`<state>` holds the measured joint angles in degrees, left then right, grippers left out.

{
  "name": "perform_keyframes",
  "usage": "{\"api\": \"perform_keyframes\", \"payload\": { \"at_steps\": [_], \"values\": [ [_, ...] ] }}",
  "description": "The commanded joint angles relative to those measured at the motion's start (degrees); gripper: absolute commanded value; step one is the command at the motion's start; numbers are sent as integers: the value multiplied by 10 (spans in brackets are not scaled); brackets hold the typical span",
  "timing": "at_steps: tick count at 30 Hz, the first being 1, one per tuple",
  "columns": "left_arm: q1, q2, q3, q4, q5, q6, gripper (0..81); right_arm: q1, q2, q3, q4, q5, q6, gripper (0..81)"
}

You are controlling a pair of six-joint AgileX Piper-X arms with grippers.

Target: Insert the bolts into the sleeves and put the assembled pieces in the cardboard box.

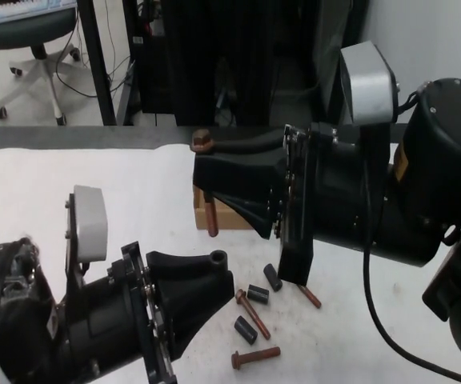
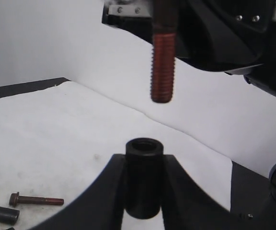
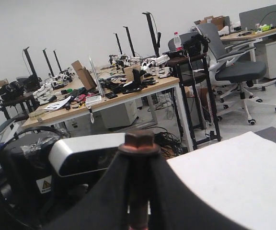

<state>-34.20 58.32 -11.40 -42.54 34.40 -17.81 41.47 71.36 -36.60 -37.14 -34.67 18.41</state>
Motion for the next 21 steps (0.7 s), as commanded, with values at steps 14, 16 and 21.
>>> {"api": "perform_keyframes", "payload": {
  "at_steps": [14, 16, 21],
  "values": [
    [0, -3, 1, -96, 5, -24, 3, 1, -1, -3, -17, 2, -22, 8],
    [0, -3, 1, -96, 5, -24, 3, 0, -1, -3, -17, 2, -22, 8],
    [0, -3, 1, -96, 1, -24, 3, 0, -1, -3, -17, 1, -22, 8]
  ]
}}
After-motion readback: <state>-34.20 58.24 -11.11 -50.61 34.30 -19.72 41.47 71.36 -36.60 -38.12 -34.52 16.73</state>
